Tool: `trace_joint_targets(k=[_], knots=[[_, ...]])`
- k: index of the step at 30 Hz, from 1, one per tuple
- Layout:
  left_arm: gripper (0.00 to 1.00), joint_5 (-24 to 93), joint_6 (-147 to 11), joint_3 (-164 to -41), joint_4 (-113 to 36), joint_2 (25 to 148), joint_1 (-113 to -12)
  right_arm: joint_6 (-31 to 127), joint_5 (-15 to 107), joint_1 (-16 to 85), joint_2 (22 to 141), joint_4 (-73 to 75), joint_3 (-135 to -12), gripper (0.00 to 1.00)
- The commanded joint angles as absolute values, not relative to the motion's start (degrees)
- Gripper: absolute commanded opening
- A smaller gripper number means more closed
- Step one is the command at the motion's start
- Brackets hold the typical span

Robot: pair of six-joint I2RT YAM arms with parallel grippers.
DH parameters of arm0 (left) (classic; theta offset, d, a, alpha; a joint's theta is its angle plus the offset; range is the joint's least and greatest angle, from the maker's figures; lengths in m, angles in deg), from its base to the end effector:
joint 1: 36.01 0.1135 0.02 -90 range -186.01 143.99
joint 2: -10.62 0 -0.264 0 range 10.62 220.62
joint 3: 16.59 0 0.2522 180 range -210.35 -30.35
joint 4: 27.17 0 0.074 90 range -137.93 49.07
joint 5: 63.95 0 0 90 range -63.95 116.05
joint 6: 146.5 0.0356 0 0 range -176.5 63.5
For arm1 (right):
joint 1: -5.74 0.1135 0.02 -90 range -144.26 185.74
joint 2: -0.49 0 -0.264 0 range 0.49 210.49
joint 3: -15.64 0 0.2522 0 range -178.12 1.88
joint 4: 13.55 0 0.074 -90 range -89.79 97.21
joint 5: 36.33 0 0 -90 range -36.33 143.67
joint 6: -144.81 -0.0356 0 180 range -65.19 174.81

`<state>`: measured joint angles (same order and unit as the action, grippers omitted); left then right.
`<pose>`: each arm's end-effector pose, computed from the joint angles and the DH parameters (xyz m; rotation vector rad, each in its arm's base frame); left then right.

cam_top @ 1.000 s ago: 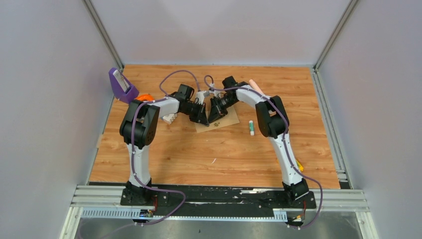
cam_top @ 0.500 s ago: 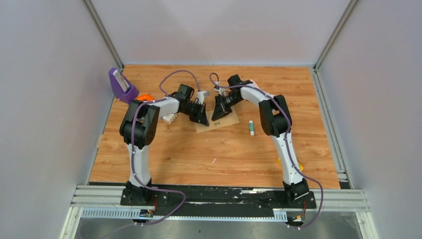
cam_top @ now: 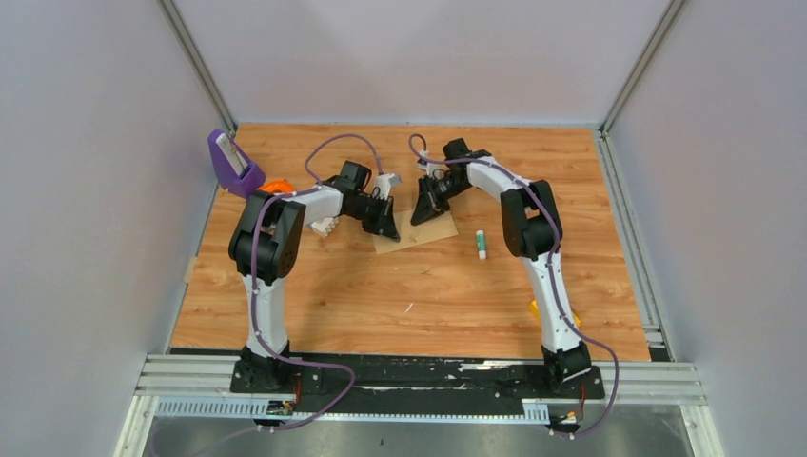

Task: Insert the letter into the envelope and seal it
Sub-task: Seal the envelope flap on the envelope.

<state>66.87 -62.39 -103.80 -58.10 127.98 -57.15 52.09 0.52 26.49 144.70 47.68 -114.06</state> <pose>0.3724 -0.1689 0.1329 0.5944 2.5530 -1.1013 0.4591 0.2044 0.1123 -0.6021 2.6947 1.4198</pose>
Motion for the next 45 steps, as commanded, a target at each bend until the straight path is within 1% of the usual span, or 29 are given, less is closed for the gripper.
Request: trace_joint_targets(k=[1,8,15,18,23,27,33,37,45], knots=[[0.00,60.9,-60.3,-103.7,-60.3,129.9,-57.0,52.6,2.5,25.9,145.4,46.9,-115.5,0.08],[0.00,60.9,-60.4,-103.7,-60.2,129.9,-57.0,54.4,2.3,25.9,143.2,46.9,-112.4,0.09],[0.00,61.0,-60.3,-103.7,-60.2,129.9,-57.0,52.7,3.7,23.7,139.5,45.5,-115.4,0.08],[0.00,61.0,-60.3,-103.7,-60.2,129.8,-57.0,52.3,1.8,22.8,136.5,44.5,-117.1,0.09],[0.00,61.1,-60.3,-103.8,-60.3,130.1,-57.0,51.8,-4.8,22.5,133.4,44.3,-118.3,0.09],[0.00,61.3,-60.4,-104.0,-60.3,129.9,-57.0,52.6,-8.9,23.9,133.0,44.3,-114.6,0.09],[0.00,62.4,-60.4,-104.3,-60.2,129.2,-57.0,53.6,-10.2,26.7,136.2,43.8,-106.8,0.09],[0.06,63.4,-60.2,-104.4,-60.2,128.3,-57.0,52.6,-9.4,27.0,139.0,42.9,-104.4,0.09],[0.14,65.9,-59.6,-104.0,-59.6,125.7,-56.9,51.2,-0.9,26.9,142.4,42.7,-103.2,0.08]])
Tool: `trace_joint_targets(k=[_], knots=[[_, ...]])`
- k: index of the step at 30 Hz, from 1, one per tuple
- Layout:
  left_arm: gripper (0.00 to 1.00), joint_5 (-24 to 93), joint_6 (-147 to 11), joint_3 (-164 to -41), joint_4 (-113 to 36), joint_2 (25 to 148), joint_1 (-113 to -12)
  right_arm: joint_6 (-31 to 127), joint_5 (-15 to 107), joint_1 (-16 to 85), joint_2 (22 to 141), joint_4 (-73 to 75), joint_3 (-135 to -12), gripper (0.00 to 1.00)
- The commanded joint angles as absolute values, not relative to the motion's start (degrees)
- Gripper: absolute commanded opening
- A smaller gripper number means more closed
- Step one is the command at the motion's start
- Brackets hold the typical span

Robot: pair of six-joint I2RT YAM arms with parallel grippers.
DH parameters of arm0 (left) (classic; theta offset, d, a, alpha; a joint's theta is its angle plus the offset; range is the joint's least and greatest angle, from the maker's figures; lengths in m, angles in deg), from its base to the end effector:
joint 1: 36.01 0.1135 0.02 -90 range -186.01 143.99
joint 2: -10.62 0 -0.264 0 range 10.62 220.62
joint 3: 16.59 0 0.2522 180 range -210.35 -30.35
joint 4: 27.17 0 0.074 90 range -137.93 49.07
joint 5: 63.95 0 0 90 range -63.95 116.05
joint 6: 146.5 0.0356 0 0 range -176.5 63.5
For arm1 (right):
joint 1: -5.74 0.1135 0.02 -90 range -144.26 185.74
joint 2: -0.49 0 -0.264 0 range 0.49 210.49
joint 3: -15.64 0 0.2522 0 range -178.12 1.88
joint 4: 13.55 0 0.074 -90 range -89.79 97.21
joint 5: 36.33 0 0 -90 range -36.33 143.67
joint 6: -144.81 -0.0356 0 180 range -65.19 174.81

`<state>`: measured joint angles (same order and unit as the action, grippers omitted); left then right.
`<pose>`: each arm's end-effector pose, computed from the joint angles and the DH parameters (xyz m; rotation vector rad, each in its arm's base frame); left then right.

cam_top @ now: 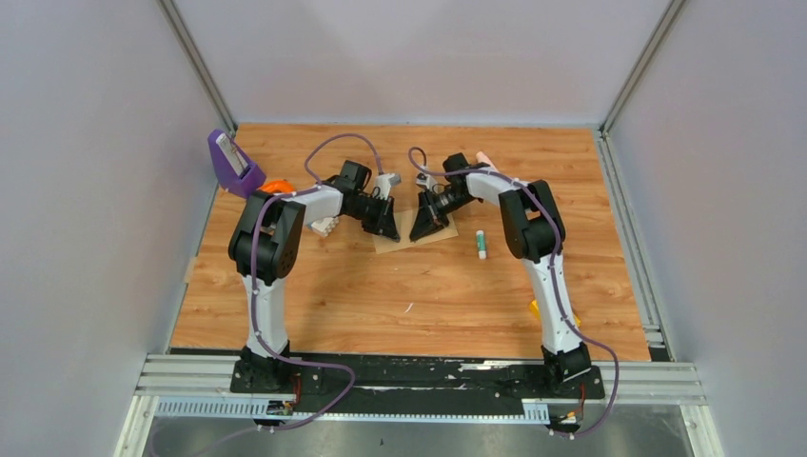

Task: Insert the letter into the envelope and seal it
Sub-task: Seal the envelope flap on the envelope.

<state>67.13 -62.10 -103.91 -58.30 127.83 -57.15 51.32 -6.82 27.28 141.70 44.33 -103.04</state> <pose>0.3723 -0.1690 0.1344 0.6023 2.5476 -1.1055 0.4295 0.2028 0.0920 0.5417 -2.5875 -1.5510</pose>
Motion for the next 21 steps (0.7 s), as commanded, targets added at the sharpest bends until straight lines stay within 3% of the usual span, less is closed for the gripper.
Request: trace_joint_targets(k=[1,3,8,14,21], knots=[[0.17,66.1,-59.5,-104.0,-59.6,125.4,-56.9,51.1,-0.7,26.8,142.7,42.7,-103.3,0.08],[0.23,67.0,-59.5,-104.0,-59.5,125.1,-56.9,51.0,-0.8,26.9,143.1,42.7,-103.6,0.08],[0.52,69.7,-59.8,-104.0,-58.9,123.5,-56.7,52.1,-6.1,26.7,141.5,43.1,-105.5,0.08],[0.60,74.1,-61.3,-103.9,-57.0,119.8,-54.2,51.8,-12.5,25.4,138.1,43.9,-108.8,0.09],[0.63,75.8,-61.6,-102.5,-55.7,117.1,-52.4,50.7,-12.0,25.0,138.5,43.9,-109.1,0.09]])
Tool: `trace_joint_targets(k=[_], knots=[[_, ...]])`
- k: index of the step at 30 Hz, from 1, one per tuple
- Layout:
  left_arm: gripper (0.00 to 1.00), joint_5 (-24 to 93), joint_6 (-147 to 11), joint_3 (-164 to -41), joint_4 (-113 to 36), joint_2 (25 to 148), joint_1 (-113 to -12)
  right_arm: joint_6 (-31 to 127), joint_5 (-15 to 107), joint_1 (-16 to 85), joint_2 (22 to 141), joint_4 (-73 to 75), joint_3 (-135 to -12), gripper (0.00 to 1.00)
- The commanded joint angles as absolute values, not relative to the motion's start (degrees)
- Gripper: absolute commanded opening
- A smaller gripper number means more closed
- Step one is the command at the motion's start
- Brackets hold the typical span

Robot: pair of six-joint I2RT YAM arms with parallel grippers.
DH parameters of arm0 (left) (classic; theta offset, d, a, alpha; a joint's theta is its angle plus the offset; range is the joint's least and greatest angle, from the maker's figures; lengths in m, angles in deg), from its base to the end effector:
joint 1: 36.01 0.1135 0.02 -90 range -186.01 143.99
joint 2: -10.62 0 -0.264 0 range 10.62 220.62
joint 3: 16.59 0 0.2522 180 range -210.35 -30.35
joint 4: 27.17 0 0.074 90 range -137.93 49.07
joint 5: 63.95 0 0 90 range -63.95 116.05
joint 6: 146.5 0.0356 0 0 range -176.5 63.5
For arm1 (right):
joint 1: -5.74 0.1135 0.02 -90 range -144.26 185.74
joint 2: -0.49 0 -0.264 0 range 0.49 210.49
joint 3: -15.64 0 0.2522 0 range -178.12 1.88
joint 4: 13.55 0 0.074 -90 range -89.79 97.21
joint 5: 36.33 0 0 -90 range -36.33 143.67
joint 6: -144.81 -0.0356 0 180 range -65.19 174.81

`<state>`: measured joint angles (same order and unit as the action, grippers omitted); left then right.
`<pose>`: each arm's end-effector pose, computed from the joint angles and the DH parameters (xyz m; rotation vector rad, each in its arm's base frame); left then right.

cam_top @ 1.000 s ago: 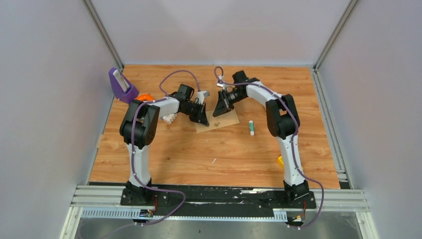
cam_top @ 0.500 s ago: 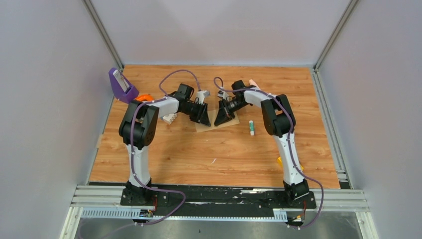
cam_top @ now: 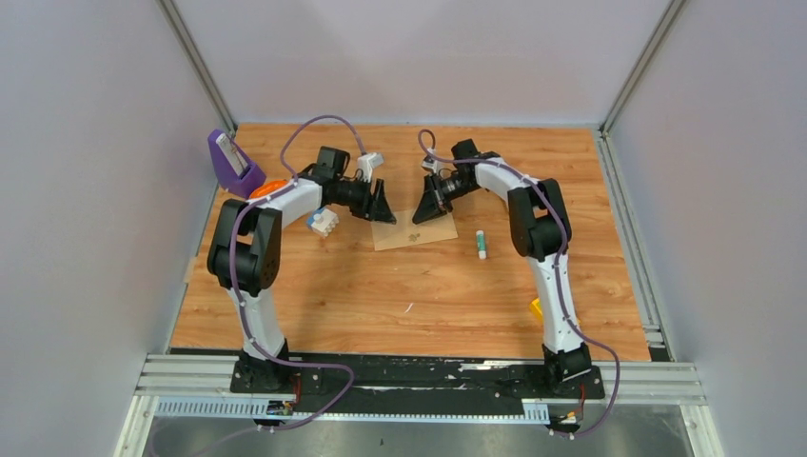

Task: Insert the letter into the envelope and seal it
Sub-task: Seal the envelope flap on the envelope.

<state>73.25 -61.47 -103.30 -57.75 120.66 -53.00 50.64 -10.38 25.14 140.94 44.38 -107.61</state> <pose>0.3748 -0.1418 0.1823 0.5978 2.3780 -1.1918 0.4492 0.1921 0.1204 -0.5637 2.5892 1.6875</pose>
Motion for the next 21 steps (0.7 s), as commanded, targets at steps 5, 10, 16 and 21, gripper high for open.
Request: trace_joint_targets(k=[5,10,16,21], knots=[[0.63,76.2,-62.0,-102.7,-55.5,117.5,-52.1,51.0,-8.9,25.9,140.0,43.6,-107.7,0.09],[0.63,76.4,-62.1,-102.8,-55.5,117.6,-52.1,49.8,-5.6,27.3,142.6,43.0,-108.2,0.09],[0.63,76.9,-61.5,-102.3,-55.7,117.2,-52.1,48.1,-1.6,27.5,145.1,42.6,-109.4,0.09],[0.63,77.7,-61.7,-102.2,-55.3,117.3,-52.1,46.5,-2.5,27.0,146.6,42.6,-110.3,0.09]])
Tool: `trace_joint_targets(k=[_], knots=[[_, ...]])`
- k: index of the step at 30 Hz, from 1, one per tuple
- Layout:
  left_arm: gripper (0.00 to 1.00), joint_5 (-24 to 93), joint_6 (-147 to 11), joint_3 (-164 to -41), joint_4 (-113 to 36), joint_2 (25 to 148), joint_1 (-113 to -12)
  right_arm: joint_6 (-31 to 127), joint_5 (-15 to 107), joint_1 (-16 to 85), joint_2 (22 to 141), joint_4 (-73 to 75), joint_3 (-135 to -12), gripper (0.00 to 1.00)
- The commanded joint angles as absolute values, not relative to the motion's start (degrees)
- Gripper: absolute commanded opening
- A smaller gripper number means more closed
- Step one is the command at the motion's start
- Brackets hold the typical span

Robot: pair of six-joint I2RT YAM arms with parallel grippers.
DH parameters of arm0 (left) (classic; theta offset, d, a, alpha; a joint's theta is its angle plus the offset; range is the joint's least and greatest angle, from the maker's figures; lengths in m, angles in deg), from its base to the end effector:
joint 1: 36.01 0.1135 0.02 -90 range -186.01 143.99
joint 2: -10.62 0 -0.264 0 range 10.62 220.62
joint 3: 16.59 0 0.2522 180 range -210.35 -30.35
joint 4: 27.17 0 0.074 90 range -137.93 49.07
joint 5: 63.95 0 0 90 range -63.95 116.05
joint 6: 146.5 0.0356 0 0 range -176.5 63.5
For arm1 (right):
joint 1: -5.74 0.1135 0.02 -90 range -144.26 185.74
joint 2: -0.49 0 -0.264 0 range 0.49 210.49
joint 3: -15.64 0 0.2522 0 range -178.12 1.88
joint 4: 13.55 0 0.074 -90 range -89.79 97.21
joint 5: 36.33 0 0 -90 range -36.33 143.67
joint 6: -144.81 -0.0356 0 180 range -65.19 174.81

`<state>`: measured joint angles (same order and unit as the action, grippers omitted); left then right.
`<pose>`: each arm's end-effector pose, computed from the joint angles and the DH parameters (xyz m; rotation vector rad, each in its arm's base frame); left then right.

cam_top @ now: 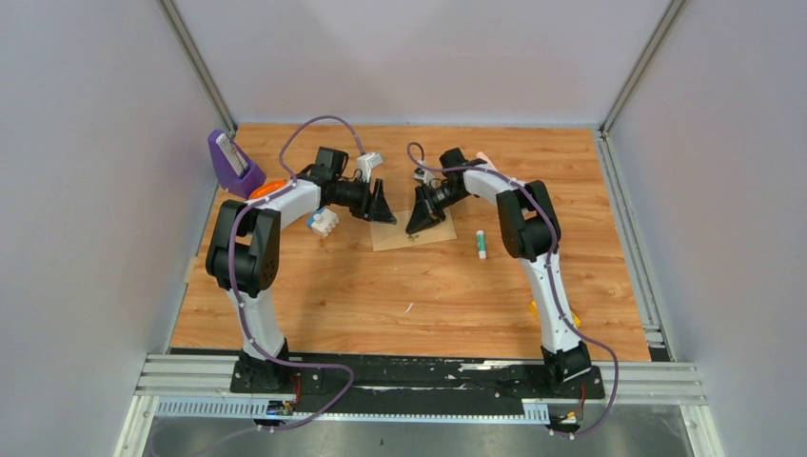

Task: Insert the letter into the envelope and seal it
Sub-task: Seal the envelope flap on the envelope.

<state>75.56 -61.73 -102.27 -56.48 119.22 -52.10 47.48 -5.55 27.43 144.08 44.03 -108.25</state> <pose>0.3730 -0.1358 0.1887 0.5994 2.3357 -1.2301 0.4442 0.2096 0.0952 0.5004 -2.6222 -1.5402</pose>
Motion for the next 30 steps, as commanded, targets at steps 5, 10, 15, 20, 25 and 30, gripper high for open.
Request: trace_joint_targets(k=[5,10,15,20,25,30], knots=[[0.62,77.8,-61.7,-102.0,-55.1,117.5,-52.2,45.8,-3.5,26.8,147.6,42.6,-110.9,0.09],[0.61,78.4,-62.2,-101.4,-54.2,118.0,-52.2,45.5,-2.8,26.7,148.6,42.7,-110.9,0.09],[0.60,79.8,-62.3,-100.9,-53.9,119.5,-53.0,45.3,-2.4,26.7,148.8,42.7,-110.6,0.09],[0.59,81.5,-62.5,-100.5,-53.1,121.1,-54.5,45.3,-2.3,26.6,148.8,42.7,-110.6,0.09],[0.57,83.7,-63.5,-100.4,-52.0,122.9,-55.6,45.4,-2.2,26.5,148.8,42.7,-110.4,0.09],[0.45,84.0,-65.1,-100.5,-50.9,125.8,-55.6,45.4,-2.3,26.3,148.6,42.7,-110.4,0.09]])
